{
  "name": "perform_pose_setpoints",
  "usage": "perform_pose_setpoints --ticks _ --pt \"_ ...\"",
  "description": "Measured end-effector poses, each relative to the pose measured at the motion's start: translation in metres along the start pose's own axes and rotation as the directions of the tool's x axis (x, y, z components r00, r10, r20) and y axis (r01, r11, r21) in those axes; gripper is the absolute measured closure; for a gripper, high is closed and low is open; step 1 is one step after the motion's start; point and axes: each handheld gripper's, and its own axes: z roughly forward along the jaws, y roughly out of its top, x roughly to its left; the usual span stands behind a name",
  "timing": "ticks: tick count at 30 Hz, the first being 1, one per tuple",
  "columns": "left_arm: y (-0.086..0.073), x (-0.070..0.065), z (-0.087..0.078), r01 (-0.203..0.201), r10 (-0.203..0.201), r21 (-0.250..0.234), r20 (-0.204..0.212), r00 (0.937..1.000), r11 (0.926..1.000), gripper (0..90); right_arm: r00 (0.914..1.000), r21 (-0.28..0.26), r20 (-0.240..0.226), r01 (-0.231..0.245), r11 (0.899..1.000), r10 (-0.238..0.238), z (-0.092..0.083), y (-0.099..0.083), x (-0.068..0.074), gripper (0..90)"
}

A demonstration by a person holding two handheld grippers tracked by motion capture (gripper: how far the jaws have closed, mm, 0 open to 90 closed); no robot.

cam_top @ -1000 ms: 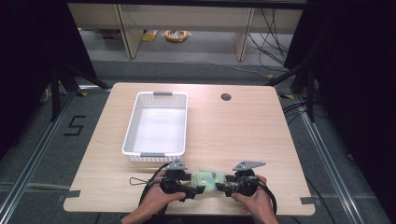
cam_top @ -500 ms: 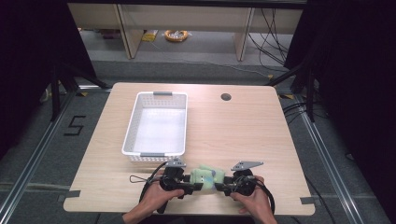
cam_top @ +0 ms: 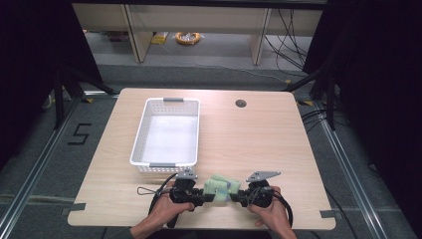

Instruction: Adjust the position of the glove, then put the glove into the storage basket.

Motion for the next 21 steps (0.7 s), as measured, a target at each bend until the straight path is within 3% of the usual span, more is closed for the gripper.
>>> perform_pose_setpoints --ticks 9,11,13,16,17,21 --pt "0.002 -0.001 -0.003 -0.001 0.002 -0.005 0.018 0.9998 1.0000 71.2 0.9998 -0.020 -0.019 -0.001 1.000 0.001 -0.005 0.001 0.001 75.8" --pt "0.002 -0.002 -0.004 -0.008 0.008 -0.009 0.008 0.9999 0.9999 71.2 0.9989 -0.026 -0.047 -0.003 1.000 0.002 -0.006 0.001 0.001 75.8" --pt "0.002 -0.003 -0.005 -0.010 0.010 -0.012 0.023 0.9997 0.9999 71.1 0.9997 -0.028 -0.026 -0.002 1.000 0.001 -0.008 0.001 0.002 75.8" --pt "0.001 -0.006 -0.009 -0.017 0.017 -0.019 0.018 0.9997 0.9997 71.1 0.9983 -0.029 -0.056 -0.019 0.999 0.018 -0.008 0.001 0.006 75.8" --pt "0.001 -0.006 -0.012 -0.023 0.024 -0.017 0.018 0.9995 0.9996 71.1 0.9988 -0.037 -0.048 0.005 0.999 -0.007 -0.009 0.002 0.005 75.8" --pt "-0.001 -0.008 -0.021 -0.023 0.024 -0.031 0.024 0.9994 0.9993 71.1 0.9982 -0.041 -0.058 0.015 0.999 -0.017 -0.011 0.005 0.013 75.8"
